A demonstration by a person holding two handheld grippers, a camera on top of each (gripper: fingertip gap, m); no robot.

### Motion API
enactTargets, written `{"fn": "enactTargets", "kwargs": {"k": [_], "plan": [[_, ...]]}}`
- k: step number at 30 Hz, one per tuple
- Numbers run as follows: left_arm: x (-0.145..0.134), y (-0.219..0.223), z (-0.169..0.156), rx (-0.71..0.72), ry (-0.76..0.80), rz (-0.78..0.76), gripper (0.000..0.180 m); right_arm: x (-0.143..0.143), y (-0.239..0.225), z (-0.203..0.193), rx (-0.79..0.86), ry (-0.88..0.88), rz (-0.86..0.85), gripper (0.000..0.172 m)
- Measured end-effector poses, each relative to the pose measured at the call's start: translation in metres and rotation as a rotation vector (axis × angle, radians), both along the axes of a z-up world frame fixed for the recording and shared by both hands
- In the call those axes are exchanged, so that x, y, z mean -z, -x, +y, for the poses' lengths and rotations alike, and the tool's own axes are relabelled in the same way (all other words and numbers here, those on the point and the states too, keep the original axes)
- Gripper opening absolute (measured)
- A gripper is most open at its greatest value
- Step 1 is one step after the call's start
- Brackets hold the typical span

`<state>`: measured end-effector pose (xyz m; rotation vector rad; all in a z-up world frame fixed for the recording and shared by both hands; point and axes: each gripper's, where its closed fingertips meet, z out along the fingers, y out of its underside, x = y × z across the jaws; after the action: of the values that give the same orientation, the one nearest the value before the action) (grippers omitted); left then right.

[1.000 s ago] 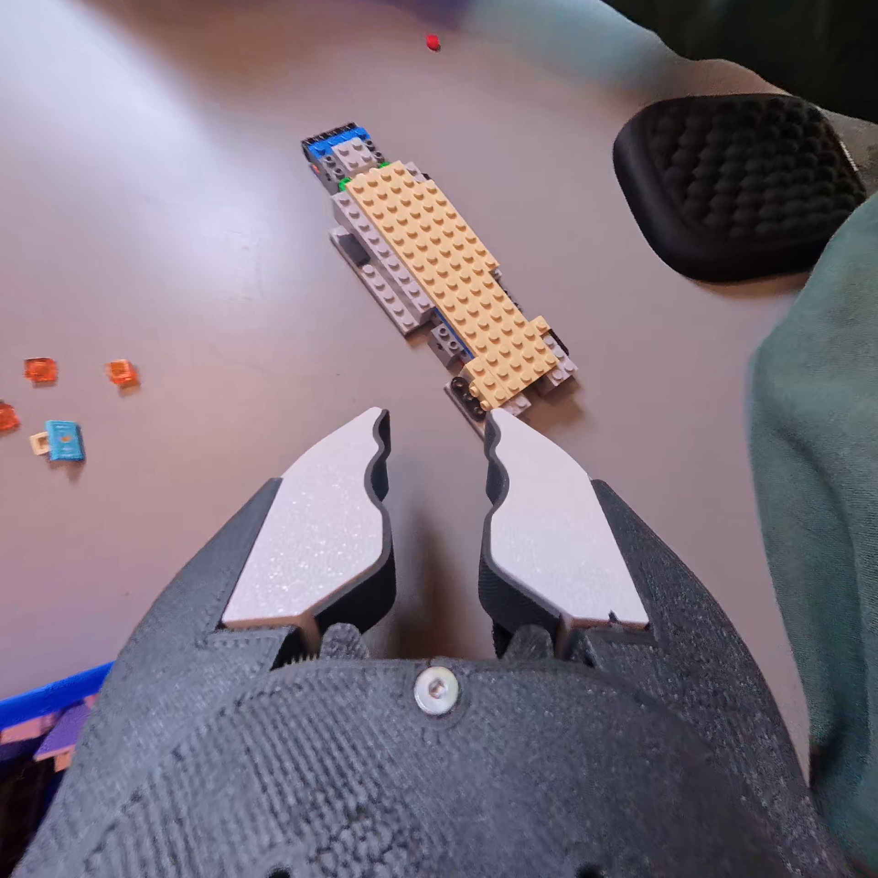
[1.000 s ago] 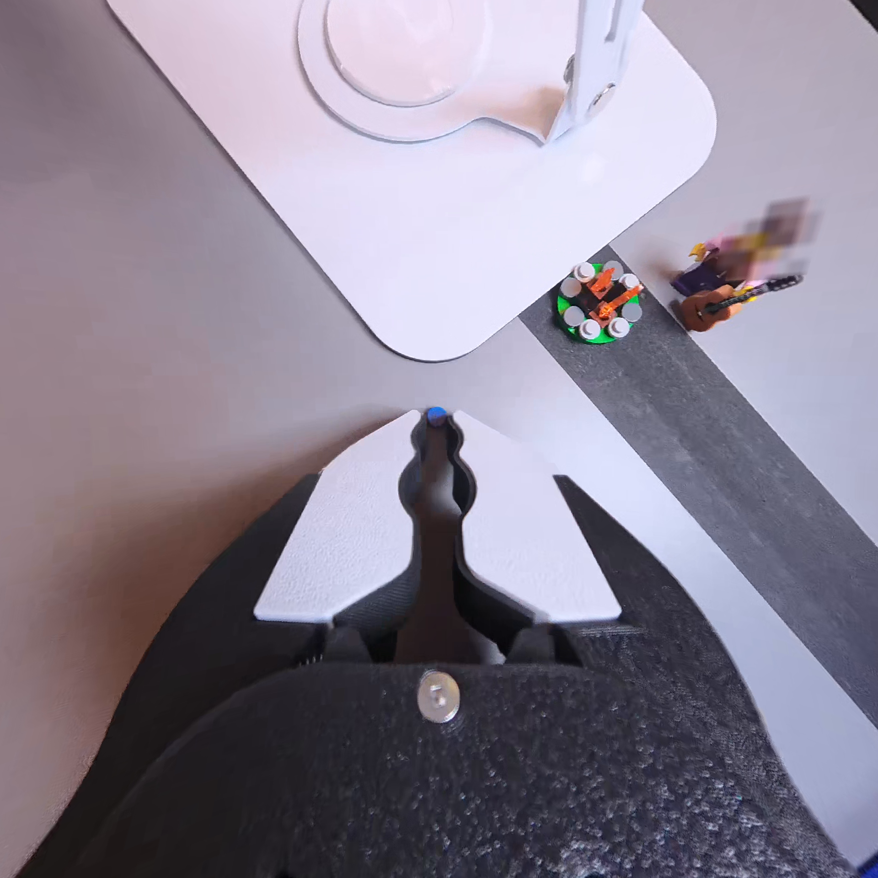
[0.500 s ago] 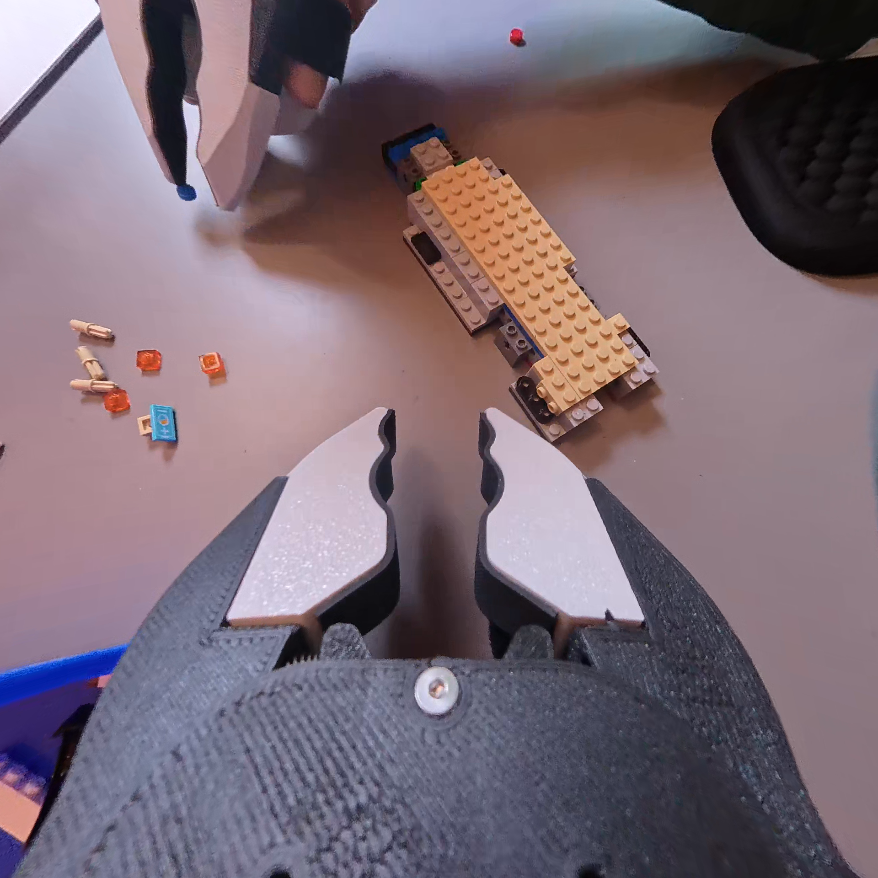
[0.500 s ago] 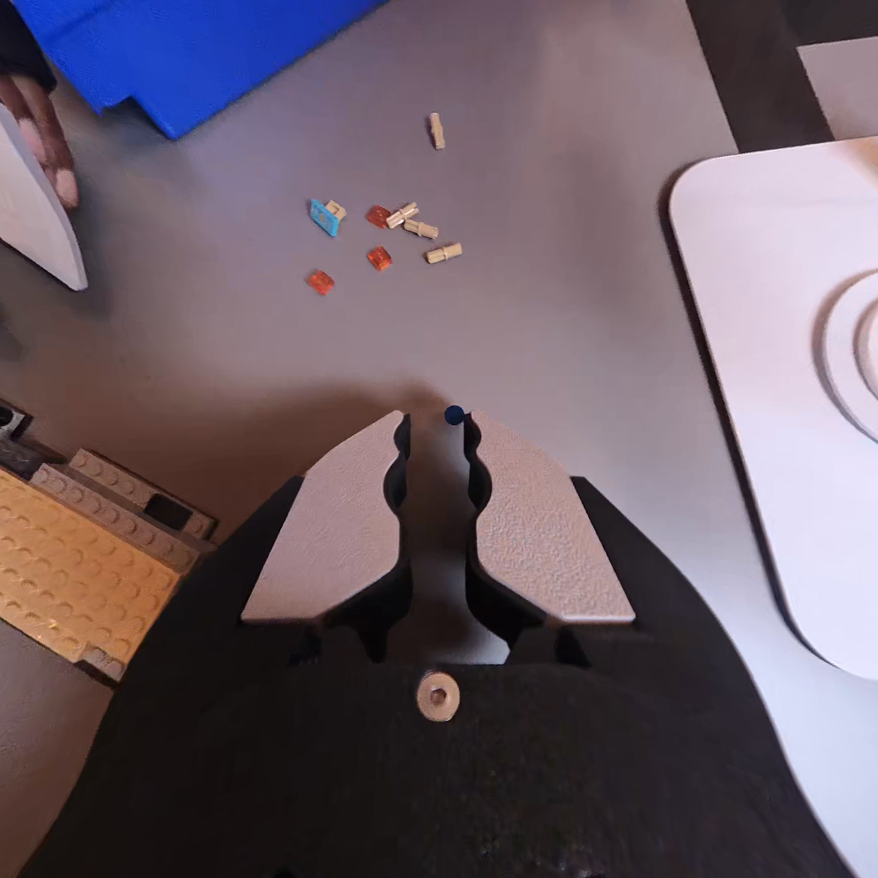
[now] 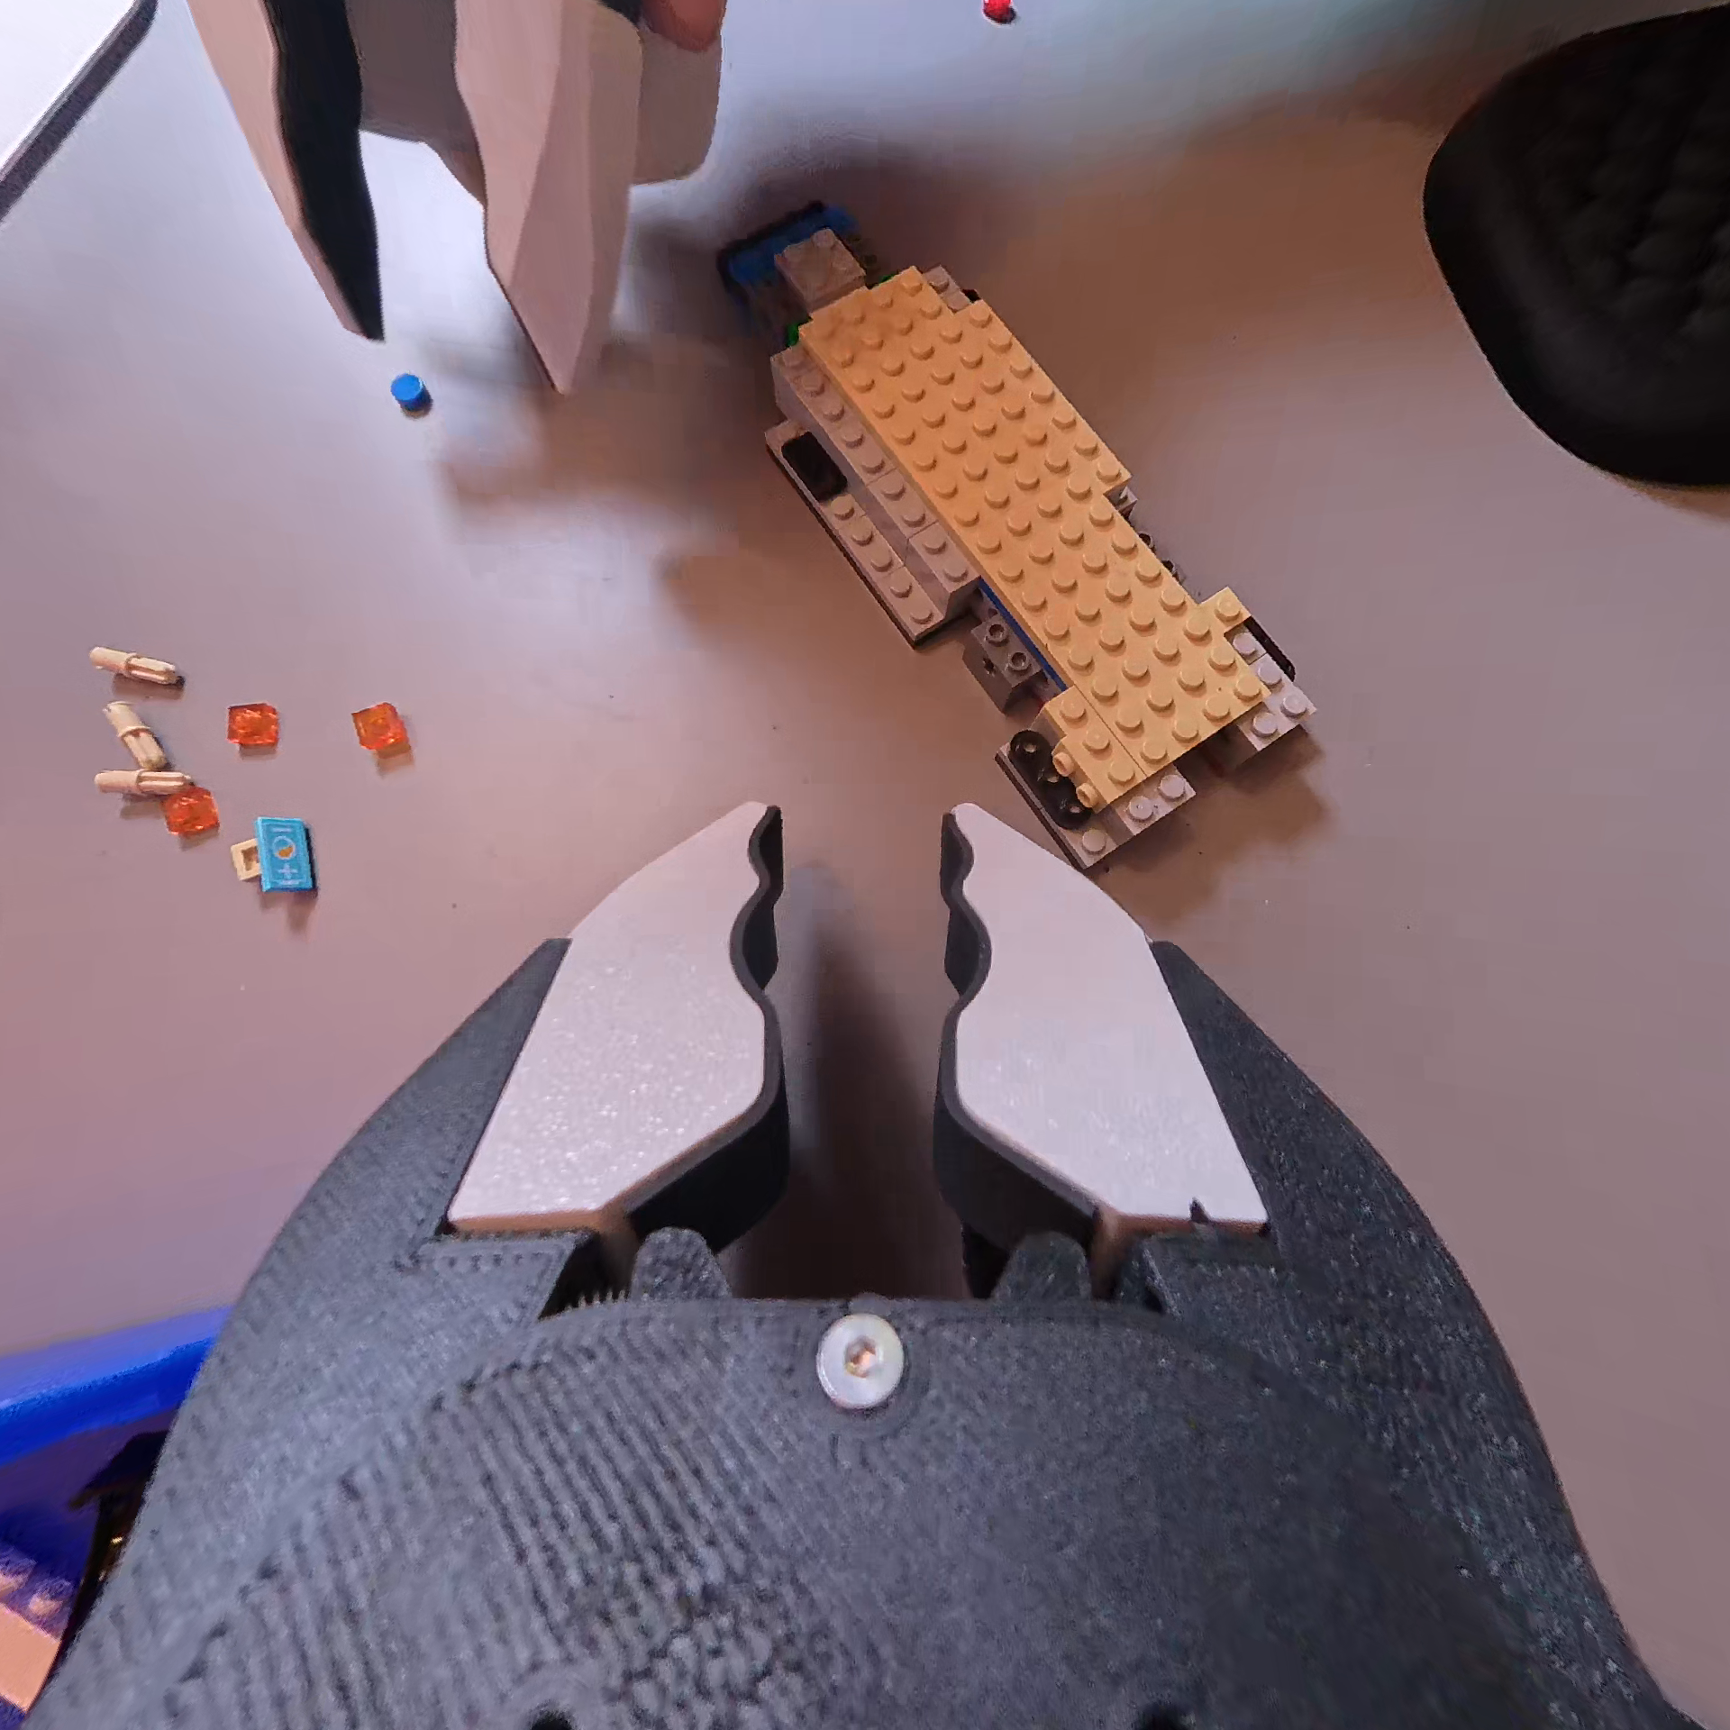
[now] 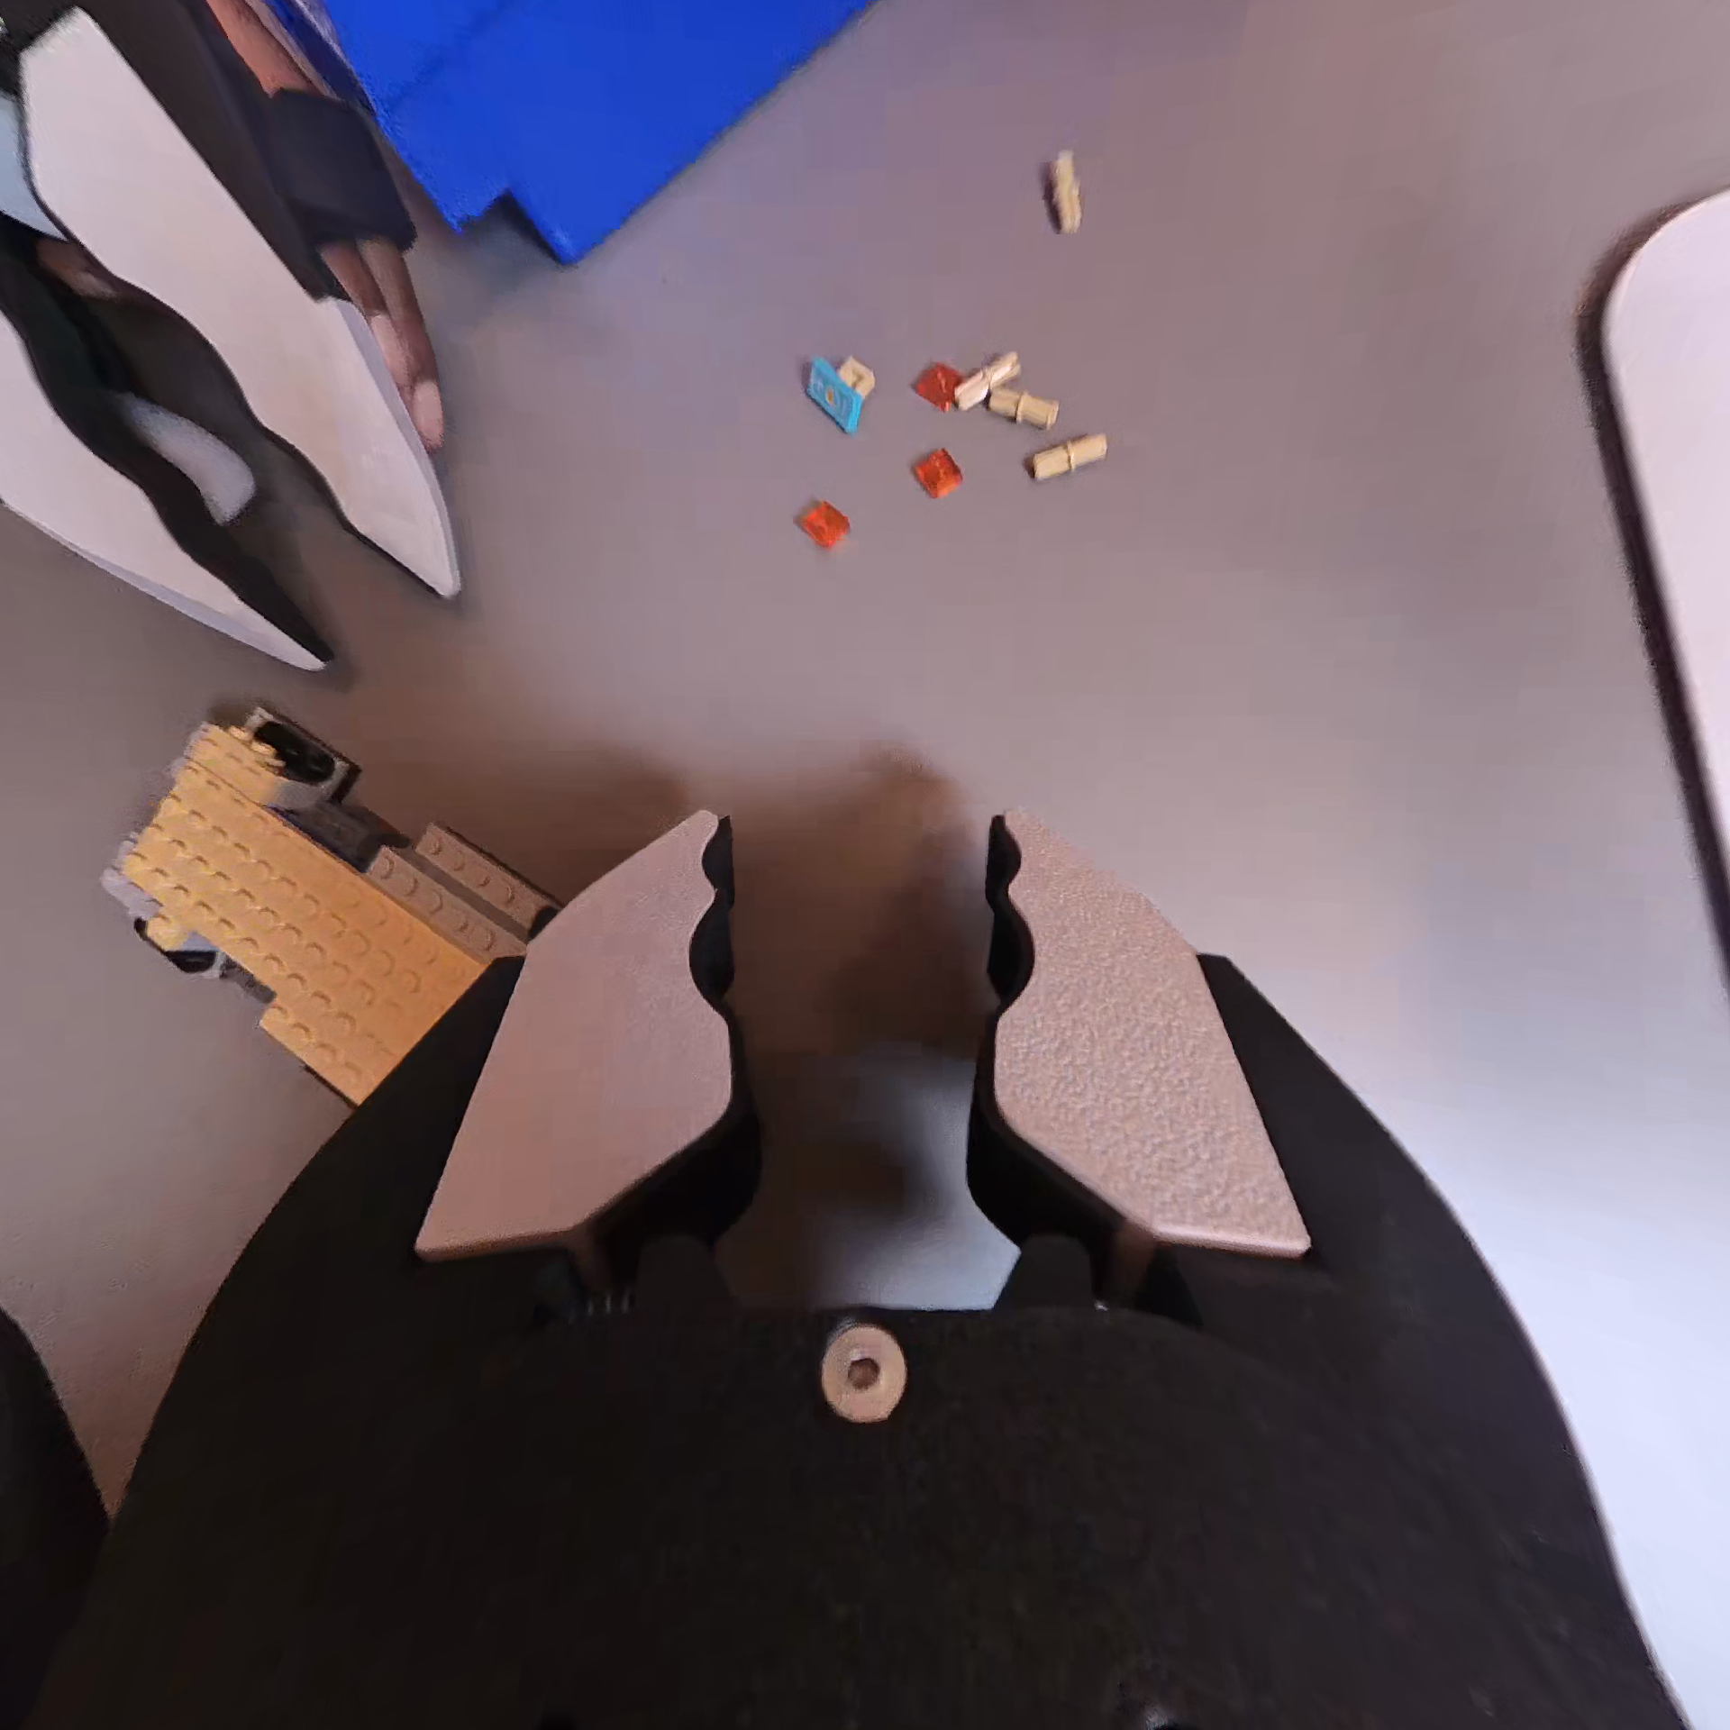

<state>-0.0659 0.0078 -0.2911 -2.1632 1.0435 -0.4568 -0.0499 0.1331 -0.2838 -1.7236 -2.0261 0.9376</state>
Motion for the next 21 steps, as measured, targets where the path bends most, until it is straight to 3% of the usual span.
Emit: {"fn": "enactTargets", "kwargs": {"k": [3, 6, 10, 13, 17, 21], "plan": [[-0.001, 0.0, 0.001, -0.003, -0.007, -0.003, 0.033, -0.022, -0.01, 0.003, 0.032, -0.038, 0.103, 0.046], [-0.002, 0.0, 0.002, -0.002, -0.013, -0.005, 0.032, -0.029, -0.05, 0.006, 0.053, -0.083, 0.065, 0.033], [-0.005, -0.001, 0.003, 0.007, -0.03, -0.003, 0.032, -0.007, -0.136, 0.002, 0.079, -0.168, -0.195, 0.03], [-0.007, -0.002, 0.005, 0.011, -0.041, -0.008, 0.031, 0.007, -0.176, -0.003, 0.161, -0.178, -0.263, 0.03], [-0.01, -0.006, 0.008, 0.015, -0.06, -0.027, 0.029, 0.018, -0.193, -0.005, 0.233, -0.179, -0.251, 0.03], [-0.023, -0.016, 0.009, 0.024, -0.13, -0.063, 0.027, 0.023, -0.193, -0.006, 0.249, -0.162, -0.245, 0.015]]}}
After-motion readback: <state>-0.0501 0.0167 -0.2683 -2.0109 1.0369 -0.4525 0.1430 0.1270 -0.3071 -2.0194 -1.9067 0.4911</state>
